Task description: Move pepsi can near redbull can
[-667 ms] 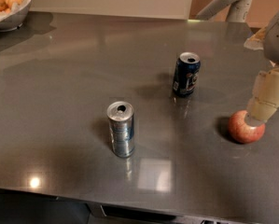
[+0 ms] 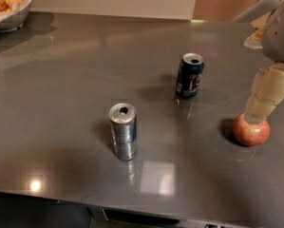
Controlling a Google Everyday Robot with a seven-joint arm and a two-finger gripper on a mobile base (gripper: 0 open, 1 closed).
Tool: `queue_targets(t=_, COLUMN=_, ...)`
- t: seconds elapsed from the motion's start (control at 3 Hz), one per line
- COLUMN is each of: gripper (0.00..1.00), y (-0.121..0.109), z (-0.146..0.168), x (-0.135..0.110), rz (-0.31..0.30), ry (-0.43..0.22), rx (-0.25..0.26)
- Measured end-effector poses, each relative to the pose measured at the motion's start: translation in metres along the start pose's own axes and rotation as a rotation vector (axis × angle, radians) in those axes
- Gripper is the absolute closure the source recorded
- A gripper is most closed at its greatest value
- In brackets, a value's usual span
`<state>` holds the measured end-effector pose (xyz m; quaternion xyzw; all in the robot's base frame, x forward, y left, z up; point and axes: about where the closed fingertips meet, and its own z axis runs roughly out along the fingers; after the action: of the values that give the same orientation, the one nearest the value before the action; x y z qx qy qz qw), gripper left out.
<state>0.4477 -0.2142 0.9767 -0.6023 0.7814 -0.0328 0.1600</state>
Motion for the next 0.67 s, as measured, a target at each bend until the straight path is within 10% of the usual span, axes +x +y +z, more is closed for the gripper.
queue_targets(t=0.67, gripper=0.00, y=-0.065, z=0.039, x=-0.020, rz=0.048, ry=-0.064, rx=-0.033)
